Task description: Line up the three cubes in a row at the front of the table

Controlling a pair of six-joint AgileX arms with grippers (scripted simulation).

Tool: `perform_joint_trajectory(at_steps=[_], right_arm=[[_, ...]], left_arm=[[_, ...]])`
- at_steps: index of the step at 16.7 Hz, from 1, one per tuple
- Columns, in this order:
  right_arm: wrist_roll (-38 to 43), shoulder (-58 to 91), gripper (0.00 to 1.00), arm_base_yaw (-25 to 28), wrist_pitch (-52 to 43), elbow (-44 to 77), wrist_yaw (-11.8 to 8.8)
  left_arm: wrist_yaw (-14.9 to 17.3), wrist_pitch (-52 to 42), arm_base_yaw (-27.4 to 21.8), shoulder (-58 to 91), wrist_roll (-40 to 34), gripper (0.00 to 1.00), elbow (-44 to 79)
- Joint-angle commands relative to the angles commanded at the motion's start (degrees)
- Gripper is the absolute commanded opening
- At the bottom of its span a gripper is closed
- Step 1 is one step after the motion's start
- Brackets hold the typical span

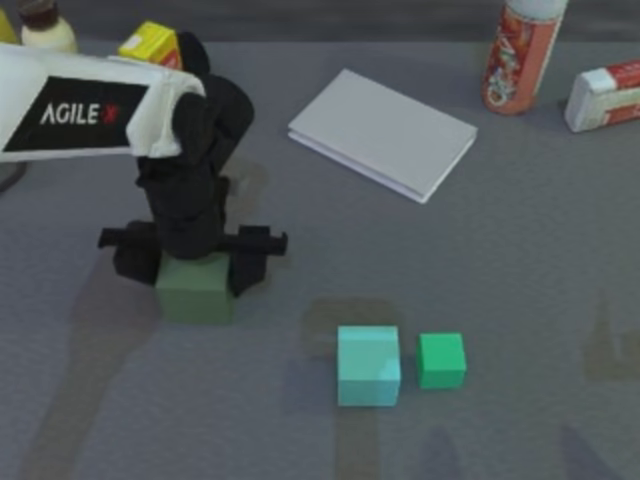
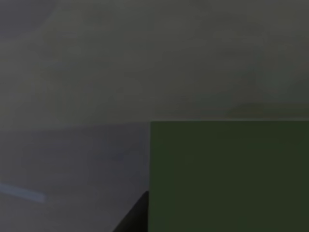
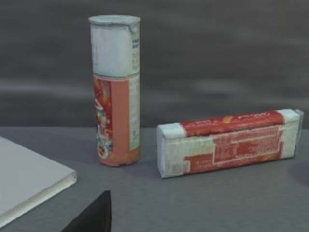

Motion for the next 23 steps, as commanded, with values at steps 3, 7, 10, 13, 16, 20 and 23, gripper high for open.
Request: perform_joint_trajectory(at_steps=[3,7,10,13,16,20,23], right_arm=[[0.0,0.0,1.0,0.0,0.0,0.0,0.0],[0.0,0.0,1.0,0.0,0.0,0.0,0.0],[0.0,0.0,1.0,0.0,0.0,0.0,0.0],[0.0,0.0,1.0,0.0,0.0,0.0,0.0],[0.0,0.0,1.0,0.0,0.0,0.0,0.0],[0.0,0.0,1.0,0.0,0.0,0.0,0.0],[0.0,0.0,1.0,0.0,0.0,0.0,0.0]], left_arm=[[0.0,0.0,0.0,0.0,0.0,0.1,0.0],[0.0,0.0,0.0,0.0,0.0,0.0,0.0],[0.0,0.0,0.0,0.0,0.0,0.0,0.0],[-0.1,-0.2,0.1,-0.5,0.1,0.0,0.1],[-0.2,-2.6,0.5,-1.3,-0.2,0.0,1.9],[-0.2,-11.7,1.0,-4.5,-0.2,0.0,6.8],[-0.2,-14.1,1.1,-6.0,0.0,0.0,8.5]])
